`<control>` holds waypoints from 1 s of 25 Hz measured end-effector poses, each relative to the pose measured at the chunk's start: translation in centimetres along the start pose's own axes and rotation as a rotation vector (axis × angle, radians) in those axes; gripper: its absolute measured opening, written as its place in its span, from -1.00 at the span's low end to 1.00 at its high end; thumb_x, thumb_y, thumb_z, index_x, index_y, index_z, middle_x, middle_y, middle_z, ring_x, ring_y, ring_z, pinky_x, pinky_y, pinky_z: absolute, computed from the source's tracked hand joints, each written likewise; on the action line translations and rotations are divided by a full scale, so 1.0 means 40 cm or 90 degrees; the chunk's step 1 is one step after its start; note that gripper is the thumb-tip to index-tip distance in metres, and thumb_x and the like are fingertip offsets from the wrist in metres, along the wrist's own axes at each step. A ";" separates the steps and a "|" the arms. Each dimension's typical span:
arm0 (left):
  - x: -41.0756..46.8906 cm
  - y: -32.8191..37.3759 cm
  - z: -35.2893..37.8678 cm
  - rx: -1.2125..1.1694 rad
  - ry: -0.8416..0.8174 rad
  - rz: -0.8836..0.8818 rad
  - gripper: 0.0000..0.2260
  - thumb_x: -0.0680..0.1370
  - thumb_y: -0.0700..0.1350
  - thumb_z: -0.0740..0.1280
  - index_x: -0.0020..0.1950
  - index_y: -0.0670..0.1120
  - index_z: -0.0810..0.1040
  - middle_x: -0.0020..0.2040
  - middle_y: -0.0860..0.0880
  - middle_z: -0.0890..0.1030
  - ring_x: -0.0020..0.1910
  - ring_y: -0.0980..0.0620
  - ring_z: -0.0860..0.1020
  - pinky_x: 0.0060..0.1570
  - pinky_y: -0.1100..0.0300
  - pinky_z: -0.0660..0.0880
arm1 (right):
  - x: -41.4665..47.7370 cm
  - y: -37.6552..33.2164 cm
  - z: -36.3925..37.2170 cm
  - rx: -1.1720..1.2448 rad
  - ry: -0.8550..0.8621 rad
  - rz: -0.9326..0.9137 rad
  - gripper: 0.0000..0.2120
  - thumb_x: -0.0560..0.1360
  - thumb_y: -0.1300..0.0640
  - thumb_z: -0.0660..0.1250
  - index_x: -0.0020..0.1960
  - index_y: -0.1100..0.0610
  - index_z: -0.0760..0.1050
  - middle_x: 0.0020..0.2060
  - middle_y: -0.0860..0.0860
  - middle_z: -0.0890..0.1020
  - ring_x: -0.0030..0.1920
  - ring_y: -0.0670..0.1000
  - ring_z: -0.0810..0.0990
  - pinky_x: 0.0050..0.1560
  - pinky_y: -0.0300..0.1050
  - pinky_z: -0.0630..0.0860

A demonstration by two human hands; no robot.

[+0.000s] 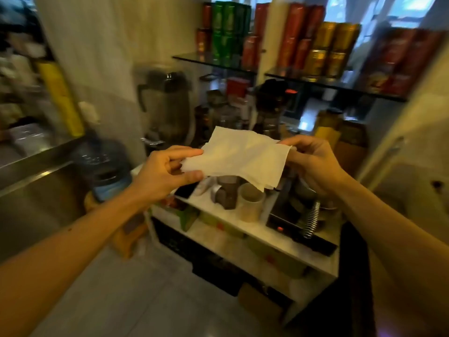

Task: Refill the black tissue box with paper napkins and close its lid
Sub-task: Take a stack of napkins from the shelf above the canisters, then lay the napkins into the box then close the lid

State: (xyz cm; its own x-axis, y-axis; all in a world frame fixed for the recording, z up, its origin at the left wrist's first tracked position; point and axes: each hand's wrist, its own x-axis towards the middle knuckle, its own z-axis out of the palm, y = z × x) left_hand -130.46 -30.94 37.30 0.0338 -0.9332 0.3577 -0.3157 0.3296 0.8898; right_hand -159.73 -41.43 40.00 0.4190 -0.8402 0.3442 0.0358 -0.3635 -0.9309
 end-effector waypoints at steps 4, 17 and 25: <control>-0.147 -0.006 -0.160 0.107 0.140 -0.034 -0.69 0.46 -0.15 0.42 0.21 -0.04 0.59 0.15 0.05 0.63 0.11 0.18 0.62 0.07 0.33 0.55 | 0.059 0.046 0.197 0.081 -0.115 -0.005 -0.77 0.23 0.02 0.51 -0.15 0.07 0.69 -0.17 0.01 0.73 -0.12 0.01 0.69 -0.10 -0.17 0.61; -0.601 -0.078 -0.785 0.292 0.491 -0.071 -0.87 0.47 -0.19 0.45 -0.01 -0.04 0.65 -0.01 0.03 0.68 -0.01 0.07 0.66 -0.01 0.27 0.59 | 0.211 0.045 1.061 0.089 -0.381 -0.037 -0.88 0.37 0.22 0.46 -0.12 0.06 0.69 -0.15 -0.03 0.72 -0.09 -0.02 0.67 -0.05 -0.13 0.61; -0.773 -0.178 -1.111 0.313 0.575 -0.162 -0.89 0.49 -0.20 0.43 0.01 -0.11 0.66 -0.04 0.08 0.70 0.00 0.14 0.66 -0.02 0.33 0.57 | 0.297 0.052 1.512 0.107 -0.484 -0.041 -0.86 0.33 0.07 0.50 -0.11 0.02 0.69 -0.08 0.02 0.71 0.02 0.13 0.65 0.09 0.11 0.60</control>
State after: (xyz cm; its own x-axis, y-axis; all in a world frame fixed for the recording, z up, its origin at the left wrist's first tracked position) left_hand -87.12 1.94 32.48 0.7814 -0.4477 0.4348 -0.5426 -0.1432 0.8277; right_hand -99.80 -27.81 34.77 0.9162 -0.2904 0.2762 0.1926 -0.2852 -0.9389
